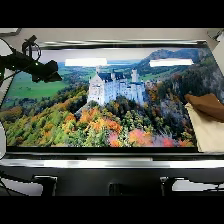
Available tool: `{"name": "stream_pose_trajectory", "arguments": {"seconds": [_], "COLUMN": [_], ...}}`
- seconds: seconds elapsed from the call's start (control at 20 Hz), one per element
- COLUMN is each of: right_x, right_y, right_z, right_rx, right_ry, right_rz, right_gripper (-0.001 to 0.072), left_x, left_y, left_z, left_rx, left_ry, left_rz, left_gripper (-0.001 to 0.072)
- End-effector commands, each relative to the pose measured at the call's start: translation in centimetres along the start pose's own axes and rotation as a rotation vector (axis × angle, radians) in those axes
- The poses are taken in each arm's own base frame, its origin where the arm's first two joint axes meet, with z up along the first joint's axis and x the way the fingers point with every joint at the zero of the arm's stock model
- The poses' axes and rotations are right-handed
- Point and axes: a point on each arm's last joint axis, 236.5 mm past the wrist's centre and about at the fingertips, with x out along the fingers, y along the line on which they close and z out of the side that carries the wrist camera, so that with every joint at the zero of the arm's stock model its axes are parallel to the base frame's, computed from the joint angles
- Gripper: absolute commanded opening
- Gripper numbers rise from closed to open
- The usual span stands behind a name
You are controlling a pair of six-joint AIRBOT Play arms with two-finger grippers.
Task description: Fold the clothes and pants, and hang the long-sleeved shirts on hangers.
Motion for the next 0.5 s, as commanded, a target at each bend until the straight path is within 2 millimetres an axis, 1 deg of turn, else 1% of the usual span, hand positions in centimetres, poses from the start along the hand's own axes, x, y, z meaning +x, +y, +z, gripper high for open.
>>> {"name": "stream_pose_trajectory", "arguments": {"seconds": [0.0,0.25,0.35,0.45], "right_x": [2.3,5.2,5.9,6.2], "right_y": [-2.5,-4.3,-4.6,-5.4], "right_z": [-1.1,-3.7,-4.5,-4.9], "right_rx": [-0.046,-0.069,-0.075,-0.079], "right_ry": [0.042,0.141,0.167,0.178], "right_rz": [-0.150,-0.235,-0.249,-0.280], "right_gripper": [0.0027,0.0027,0.0027,0.0027], "left_x": [0.0,0.1,0.1,0.2], "left_y": [0.0,-0.2,-0.3,-0.4], "left_z": [0.0,0.0,-0.1,-0.1], "left_rx": [0.000,0.004,0.006,0.008], "left_ry": [-0.002,0.000,0.001,0.004], "left_rz": [0.000,-0.001,-0.002,-0.003], "left_gripper": [0.0020,0.0020,0.0020,0.0020]}}
